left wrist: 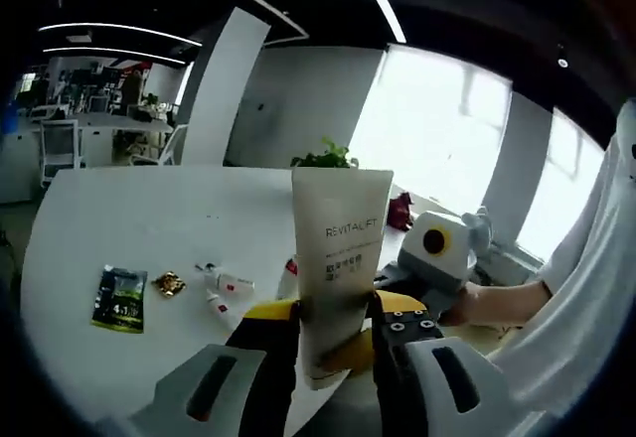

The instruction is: Arrange the skincare products in the storage area until every visible bottle or jar stands upright without overlapping.

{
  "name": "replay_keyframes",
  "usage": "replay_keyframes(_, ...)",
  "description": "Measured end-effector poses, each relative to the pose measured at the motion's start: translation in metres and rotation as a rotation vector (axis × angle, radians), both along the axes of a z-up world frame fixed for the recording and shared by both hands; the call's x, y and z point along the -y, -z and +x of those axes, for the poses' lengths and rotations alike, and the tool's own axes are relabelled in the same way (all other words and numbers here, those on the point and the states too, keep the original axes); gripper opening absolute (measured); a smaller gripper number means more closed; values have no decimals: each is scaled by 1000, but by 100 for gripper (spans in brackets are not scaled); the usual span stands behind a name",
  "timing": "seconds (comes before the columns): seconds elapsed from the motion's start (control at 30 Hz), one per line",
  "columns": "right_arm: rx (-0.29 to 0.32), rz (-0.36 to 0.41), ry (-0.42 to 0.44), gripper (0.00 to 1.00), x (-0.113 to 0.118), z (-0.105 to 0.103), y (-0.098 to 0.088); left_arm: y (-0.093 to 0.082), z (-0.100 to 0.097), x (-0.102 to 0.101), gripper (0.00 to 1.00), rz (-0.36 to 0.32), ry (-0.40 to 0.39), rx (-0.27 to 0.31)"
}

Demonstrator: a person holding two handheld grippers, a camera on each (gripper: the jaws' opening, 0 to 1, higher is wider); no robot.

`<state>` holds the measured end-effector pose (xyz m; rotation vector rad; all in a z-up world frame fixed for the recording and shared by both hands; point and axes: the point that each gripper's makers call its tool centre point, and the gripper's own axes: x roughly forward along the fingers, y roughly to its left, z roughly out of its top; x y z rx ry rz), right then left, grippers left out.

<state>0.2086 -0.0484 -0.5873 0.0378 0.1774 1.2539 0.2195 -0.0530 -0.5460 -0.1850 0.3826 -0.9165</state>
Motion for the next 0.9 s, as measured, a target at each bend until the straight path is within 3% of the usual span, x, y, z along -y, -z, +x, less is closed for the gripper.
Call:
replay_keyframes(0.23, -1, -2, -127, 18, 2, -18, -4, -25, -11, 2, 28, 10, 113, 92)
replay_keyframes(0.33, -4, -19, -198, 18, 1, -30, 1, -45, -18, 7, 26, 18, 201, 170)
replay_keyframes(0.53, -4, -20, -288, 18, -3, -44, 1, -48, -28, 16, 22, 147, 339, 238)
replay_keyframes(0.73, -7, -25, -299, 19, 4, -40, 5, -45, -25, 25, 20, 183, 337, 250)
replay_keyframes(0.8, -2, -56, -300, 20, 7, -39, 12, -39, -27, 33, 16, 209, 362, 248)
replay_keyframes(0.83, 0, -82, -297, 21, 10, -37, 17, -35, -28, 39, 13, 254, 387, 299)
replay_keyframes(0.9, -1, -125, -287, 22, 14, -35, 27, -25, -27, 48, 13, 312, 407, 317)
